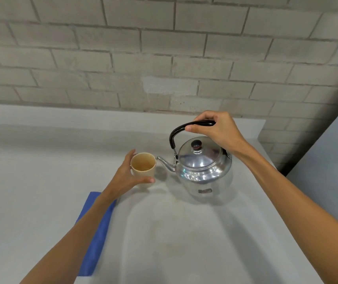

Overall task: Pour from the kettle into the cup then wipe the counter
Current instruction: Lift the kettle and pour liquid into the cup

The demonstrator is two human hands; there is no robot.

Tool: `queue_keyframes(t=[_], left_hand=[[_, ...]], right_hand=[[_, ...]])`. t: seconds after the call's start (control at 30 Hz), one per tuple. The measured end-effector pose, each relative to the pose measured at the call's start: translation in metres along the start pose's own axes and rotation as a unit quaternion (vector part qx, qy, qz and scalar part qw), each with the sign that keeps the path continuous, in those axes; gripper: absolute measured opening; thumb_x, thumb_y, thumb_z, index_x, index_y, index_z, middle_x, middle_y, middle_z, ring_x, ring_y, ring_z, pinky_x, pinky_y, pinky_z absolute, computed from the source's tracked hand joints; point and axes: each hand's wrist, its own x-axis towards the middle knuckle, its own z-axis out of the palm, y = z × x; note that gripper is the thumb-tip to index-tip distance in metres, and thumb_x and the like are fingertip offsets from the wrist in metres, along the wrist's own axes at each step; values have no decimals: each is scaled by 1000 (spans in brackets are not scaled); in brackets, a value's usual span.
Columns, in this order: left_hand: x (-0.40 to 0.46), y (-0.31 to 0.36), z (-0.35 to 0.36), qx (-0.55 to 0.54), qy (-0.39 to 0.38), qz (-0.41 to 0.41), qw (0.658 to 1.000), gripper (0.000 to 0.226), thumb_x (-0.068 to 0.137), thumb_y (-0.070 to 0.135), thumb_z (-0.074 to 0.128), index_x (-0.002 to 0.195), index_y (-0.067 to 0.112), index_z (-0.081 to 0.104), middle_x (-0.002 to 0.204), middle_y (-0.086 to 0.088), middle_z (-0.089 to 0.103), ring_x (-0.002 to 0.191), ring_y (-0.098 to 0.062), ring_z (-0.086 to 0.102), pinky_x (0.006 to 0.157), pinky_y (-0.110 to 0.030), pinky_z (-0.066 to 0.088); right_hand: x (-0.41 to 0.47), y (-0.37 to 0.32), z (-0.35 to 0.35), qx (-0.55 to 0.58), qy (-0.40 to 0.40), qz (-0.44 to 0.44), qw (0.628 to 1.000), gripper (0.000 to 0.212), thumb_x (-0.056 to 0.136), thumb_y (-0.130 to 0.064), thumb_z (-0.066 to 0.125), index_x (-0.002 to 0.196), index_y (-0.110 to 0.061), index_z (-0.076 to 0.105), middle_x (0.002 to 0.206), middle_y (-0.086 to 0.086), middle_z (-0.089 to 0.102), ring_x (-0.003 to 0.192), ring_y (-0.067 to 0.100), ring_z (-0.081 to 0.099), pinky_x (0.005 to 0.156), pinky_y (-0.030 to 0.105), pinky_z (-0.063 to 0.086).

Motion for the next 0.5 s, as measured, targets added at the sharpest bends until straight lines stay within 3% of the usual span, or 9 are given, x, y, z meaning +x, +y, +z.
queue_keyframes(t=[0.1, 0.3, 0.5], left_hand=[[1, -5, 3, -11, -5, -1, 1000, 122, 40, 58, 86, 141, 39, 18, 118, 23, 49, 109, -5, 50, 87, -22, 39], [5, -9, 1, -29, 5, 12, 999, 87, 50, 45, 88, 122, 43, 40, 112, 20, 59, 102, 0, 58, 81, -20, 47], [5, -11, 2, -33, 7, 17, 999, 83, 52, 43, 88, 120, 42, 42, 110, 22, 59, 97, 9, 56, 77, -19, 47]], right_hand=[[3, -1, 2, -10, -11, 1, 1000, 19, 63, -44, 84, 73, -33, 72, 73, -15, 72, 73, -1, 67, 68, 12, 48], [9, -5, 6, -30, -32, -3, 999, 20, 64, -41, 85, 75, -29, 73, 71, -15, 72, 70, -4, 66, 66, 7, 48], [16, -8, 5, -53, -52, -8, 997, 22, 63, -44, 84, 74, -29, 73, 70, -16, 72, 67, -3, 64, 63, 10, 47]])
